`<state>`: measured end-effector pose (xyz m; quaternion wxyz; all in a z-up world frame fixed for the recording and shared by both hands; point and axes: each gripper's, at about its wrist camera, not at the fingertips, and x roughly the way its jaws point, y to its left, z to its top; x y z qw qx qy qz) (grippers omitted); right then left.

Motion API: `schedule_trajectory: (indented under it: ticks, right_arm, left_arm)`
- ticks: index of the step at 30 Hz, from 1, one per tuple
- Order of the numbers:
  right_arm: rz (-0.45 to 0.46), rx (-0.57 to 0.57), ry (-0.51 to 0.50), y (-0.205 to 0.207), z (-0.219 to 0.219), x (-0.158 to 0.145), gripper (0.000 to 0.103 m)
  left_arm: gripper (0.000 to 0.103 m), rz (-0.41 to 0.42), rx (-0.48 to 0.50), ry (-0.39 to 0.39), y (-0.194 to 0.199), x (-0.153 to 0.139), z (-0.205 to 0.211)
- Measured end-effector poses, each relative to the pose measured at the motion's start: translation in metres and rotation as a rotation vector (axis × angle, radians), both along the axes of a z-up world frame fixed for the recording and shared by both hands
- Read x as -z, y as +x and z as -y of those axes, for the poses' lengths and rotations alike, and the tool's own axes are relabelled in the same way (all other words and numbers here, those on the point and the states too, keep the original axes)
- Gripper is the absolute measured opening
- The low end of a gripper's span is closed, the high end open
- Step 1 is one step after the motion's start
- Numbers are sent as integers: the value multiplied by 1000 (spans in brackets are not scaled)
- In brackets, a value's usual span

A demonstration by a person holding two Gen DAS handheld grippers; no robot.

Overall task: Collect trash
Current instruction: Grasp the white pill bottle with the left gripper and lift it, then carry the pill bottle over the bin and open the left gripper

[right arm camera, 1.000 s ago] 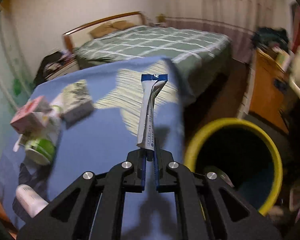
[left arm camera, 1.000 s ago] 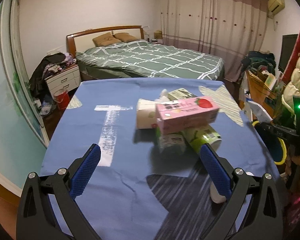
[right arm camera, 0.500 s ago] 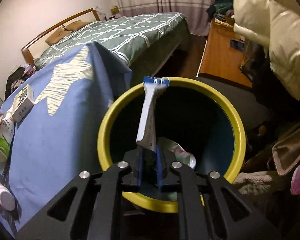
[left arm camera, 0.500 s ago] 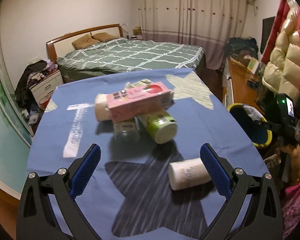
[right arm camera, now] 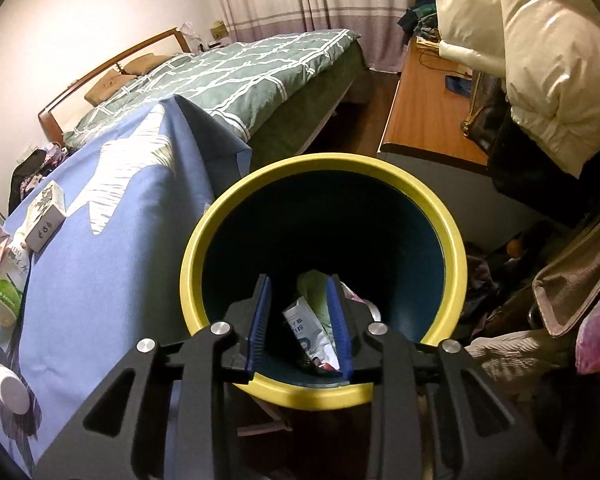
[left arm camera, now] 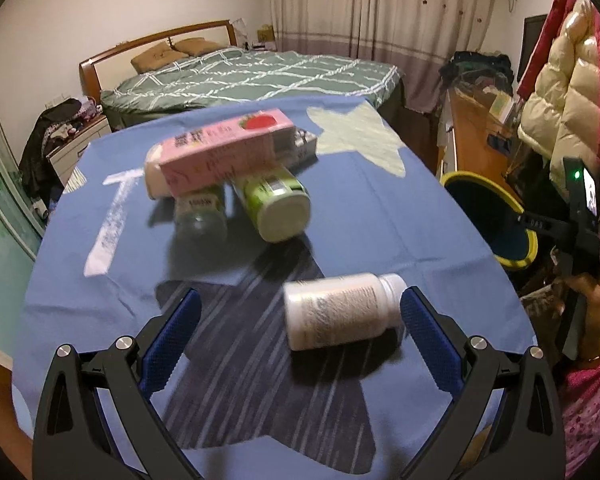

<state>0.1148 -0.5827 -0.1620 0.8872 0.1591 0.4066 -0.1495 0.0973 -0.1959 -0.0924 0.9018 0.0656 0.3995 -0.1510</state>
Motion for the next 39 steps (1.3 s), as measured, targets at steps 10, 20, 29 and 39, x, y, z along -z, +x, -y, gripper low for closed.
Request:
schedule_trajectory:
  ticks: [10, 20, 29, 39]
  right_arm:
    - [21, -19, 11, -5, 0, 2, 29]
    - [17, -32, 40, -5, 2, 10, 30]
    - [19, -37, 46, -4, 2, 11, 30]
    - [20, -29, 65, -12, 7, 14, 30]
  left_arm:
    - [98, -14, -6, 65, -2, 26, 26]
    - [98, -52, -14, 84, 13, 40, 35]
    - [98, -62, -27, 83, 23, 44, 47]
    - [88, -31, -14, 77, 25, 41, 53]
